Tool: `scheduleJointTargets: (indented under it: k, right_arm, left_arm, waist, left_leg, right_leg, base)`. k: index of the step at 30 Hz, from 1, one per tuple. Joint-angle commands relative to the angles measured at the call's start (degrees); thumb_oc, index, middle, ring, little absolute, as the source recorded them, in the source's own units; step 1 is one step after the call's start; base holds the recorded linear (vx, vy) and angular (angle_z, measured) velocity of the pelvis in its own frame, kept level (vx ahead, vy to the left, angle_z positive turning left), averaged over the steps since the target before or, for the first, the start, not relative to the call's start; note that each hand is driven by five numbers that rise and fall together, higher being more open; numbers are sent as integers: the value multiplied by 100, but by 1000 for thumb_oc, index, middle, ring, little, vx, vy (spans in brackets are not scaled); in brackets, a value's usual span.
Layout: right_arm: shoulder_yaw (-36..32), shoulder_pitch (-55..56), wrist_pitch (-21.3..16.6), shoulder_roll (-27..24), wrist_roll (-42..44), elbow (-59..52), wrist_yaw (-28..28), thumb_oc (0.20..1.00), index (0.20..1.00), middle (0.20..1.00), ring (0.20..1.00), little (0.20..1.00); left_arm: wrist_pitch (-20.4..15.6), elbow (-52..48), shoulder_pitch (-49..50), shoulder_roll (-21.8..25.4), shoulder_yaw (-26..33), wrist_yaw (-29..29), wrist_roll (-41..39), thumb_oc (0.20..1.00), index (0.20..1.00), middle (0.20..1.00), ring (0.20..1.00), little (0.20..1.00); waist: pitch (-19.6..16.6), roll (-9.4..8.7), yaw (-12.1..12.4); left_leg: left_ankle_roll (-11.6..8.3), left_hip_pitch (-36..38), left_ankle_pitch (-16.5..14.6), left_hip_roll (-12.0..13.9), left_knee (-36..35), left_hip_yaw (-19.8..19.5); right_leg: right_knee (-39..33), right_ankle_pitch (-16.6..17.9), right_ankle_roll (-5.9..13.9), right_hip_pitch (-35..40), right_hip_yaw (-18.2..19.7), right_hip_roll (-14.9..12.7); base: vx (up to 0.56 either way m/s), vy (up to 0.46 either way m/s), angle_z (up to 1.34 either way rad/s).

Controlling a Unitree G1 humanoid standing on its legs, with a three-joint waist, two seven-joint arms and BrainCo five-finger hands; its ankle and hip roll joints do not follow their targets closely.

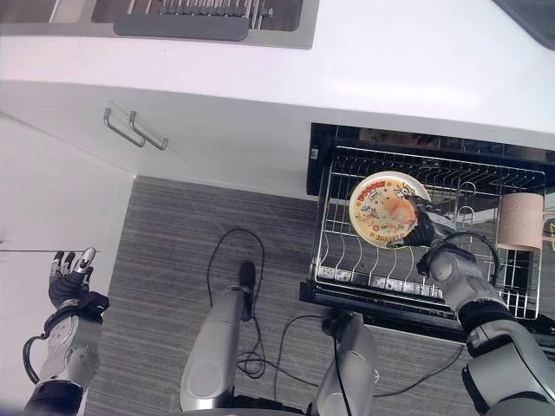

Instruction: Place the dishes in the dishwasher.

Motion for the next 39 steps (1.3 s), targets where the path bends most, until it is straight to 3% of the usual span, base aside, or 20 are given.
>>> scheduleJointTargets:
  k: [1, 4, 8, 11, 15, 18, 21, 22, 23, 25, 27, 30, 32, 34, 35, 36, 39]
  right_arm:
    - [-484, 53, -599, 175, 1107, -924, -442, 1000, 1000, 1000, 1000, 1000]
    - [-1630, 1049, -723, 990, 1207, -2909, -324, 1000, 1000, 1000, 1000, 1000]
    - [-2351, 1861, -622, 1531, 1902, -4157, -5, 1000, 1000, 1000, 1000, 1000]
    - [-2837, 2321, -728, 1646, 2085, -4677, 34, 1000, 1000, 1000, 1000, 1000]
    - [-3255, 2614, -603, 1518, 1996, -5016, -91, 1000, 1000, 1000, 1000, 1000]
    - [-3727, 2889, -837, 1499, 1971, -5024, -710, 1000, 1000, 1000, 1000, 1000]
    - [-4243, 3111, -1120, 1674, 2099, -4667, -1959, 1000, 1000, 1000, 1000, 1000]
    - [-4326, 3144, -1323, 1726, 2041, -4570, -2276, 511, 511, 511, 511, 511]
    - [-4455, 3173, -1518, 1820, 1901, -4436, -2750, 235, 235, 235, 235, 235]
    - [-4765, 3145, -1709, 1936, 2206, -3986, -3447, 200, 200, 200, 200, 200]
    - [-5012, 2995, -1940, 1939, 3341, -3096, -3732, 200, 200, 200, 200, 200]
    - [-5048, 2835, -2225, 1994, 4734, -2022, -3426, 200, 200, 200, 200, 200]
    - [-4985, 2798, -2391, 2074, 5180, -1731, -3276, 200, 200, 200, 200, 200]
    - [-4885, 2678, -2347, 2297, 6490, -1267, -2542, 200, 200, 200, 200, 200]
    - [-4885, 2678, -2347, 2297, 6490, -1267, -2542, 200, 200, 200, 200, 200]
    - [-4718, 2476, -2218, 2419, 7727, -694, -1577, 200, 200, 200, 200, 200]
    - [-4356, 2252, -1523, 2604, 8946, -395, -441, 200, 200, 200, 200, 200]
  left_arm:
    - [-364, -511, 484, 51, 277, 272, 142, 1000, 1000, 1000, 1000, 1000]
    - [-265, -889, 793, -347, 556, 550, 260, 1000, 1000, 1000, 1000, 1000]
    - [-245, -1145, 987, -715, 658, 763, 351, 1000, 1000, 1000, 1000, 1000]
    - [-291, -1177, 1133, -887, 661, 881, 365, 1000, 1000, 1000, 1000, 1000]
    - [-322, -1137, 1210, -987, 655, 921, 376, 1000, 1000, 1000, 1000, 1000]
    - [-278, -1085, 1228, -993, 765, 940, 333, 1000, 1000, 1000, 1000, 1000]
    - [-261, -851, 1163, -1021, 922, 798, 324, 1000, 1000, 1000, 1000, 1000]
    - [-269, -806, 1148, -1030, 941, 768, 328, 1000, 1000, 1000, 1000, 1000]
    - [-277, -765, 1117, -1025, 940, 767, 300, 1000, 1000, 1000, 1000, 1000]
    - [-335, -559, 1017, -1048, 956, 685, 251, 1000, 1000, 1000, 1000, 1000]
    - [-490, -204, 844, -1029, 870, 626, 170, 1000, 1000, 1000, 1000, 1000]
    - [-560, 52, 607, -986, 727, 659, 42, 1000, 1000, 1000, 1000, 1000]
    - [-574, 84, 553, -987, 673, 667, 48, 1000, 1000, 1000, 1000, 1000]
    - [-608, 169, 437, -975, 574, 709, 95, 1000, 1000, 1000, 1000, 1000]
    - [-608, 169, 437, -975, 574, 709, 95, 1000, 1000, 1000, 1000, 1000]
    - [-667, 339, 305, -920, 479, 738, 95, 1000, 1000, 1000, 1000, 1000]
    - [-709, 436, 193, -922, 353, 807, 168, 1000, 1000, 1000, 1000, 1000]
  waist:
    - [-66, -19, -76]
    - [-36, -105, -408]
    - [-26, -211, -689]
    - [-71, -308, -864]
    - [-81, -406, -1007]
    - [-114, -513, -1108]
    - [-153, -568, -1223]
    - [-158, -569, -1238]
    - [-158, -559, -1264]
    - [-152, -481, -1308]
    - [-139, -391, -1301]
    - [-112, -320, -1262]
    - [-116, -297, -1252]
    - [-144, -263, -1228]
    - [-144, -263, -1228]
    - [-158, -215, -1176]
    - [-162, -162, -1119]
  left_leg:
    - [-213, 366, 5, 442, -282, -131]
    - [-172, 512, 42, 473, -423, 72]
    - [-149, 696, 59, 493, -560, 277]
    - [-157, 827, 76, 520, -670, 423]
    - [-181, 946, 109, 584, -775, 587]
    - [-215, 972, 124, 655, -817, 699]
    - [-222, 987, 76, 690, -829, 780]
    - [-220, 982, 69, 689, -823, 784]
    - [-212, 940, 99, 692, -816, 793]
    - [-233, 867, 102, 703, -767, 828]
    - [-274, 794, 110, 701, -739, 840]
    - [-296, 682, 152, 673, -702, 801]
    - [-298, 663, 169, 652, -703, 791]
    - [-313, 659, 193, 617, -724, 797]
    - [-313, 659, 193, 617, -724, 797]
    - [-327, 647, 219, 585, -735, 783]
    - [-317, 607, 231, 535, -706, 732]
  right_leg:
    - [-554, 391, 546, 192, 575, -276]
    - [-701, 442, 544, 245, 719, -133]
    - [-870, 491, 561, 349, 864, 10]
    - [-1091, 543, 566, 503, 905, 142]
    - [-1304, 616, 565, 627, 910, 255]
    - [-1445, 662, 569, 687, 897, 339]
    - [-1542, 640, 573, 743, 922, 426]
    - [-1558, 641, 570, 751, 931, 439]
    - [-1580, 679, 553, 728, 934, 449]
    - [-1591, 692, 541, 695, 924, 431]
    - [-1609, 701, 533, 668, 910, 396]
    - [-1626, 729, 498, 635, 892, 371]
    - [-1636, 730, 486, 640, 886, 373]
    - [-1662, 740, 472, 657, 847, 350]
    - [-1662, 740, 472, 657, 847, 350]
    - [-1670, 751, 460, 669, 804, 312]
    - [-1651, 753, 442, 670, 768, 269]
  base:
    - [47, 144, -27]
    - [23, 163, -30]
    - [4, 119, -33]
    - [27, 79, -23]
    - [4, 49, -20]
    - [-6, 1, -16]
    - [7, -1, -19]
    - [-25, -9, -23]
    - [-13, 12, -20]
    - [-39, 64, -13]
    - [-41, 49, -1]
    - [-39, -8, 5]
    - [-14, -9, 2]
    - [-7, -38, -1]
    - [-11, -60, 0]
    - [-14, -60, 1]
    - [-20, -85, 4]
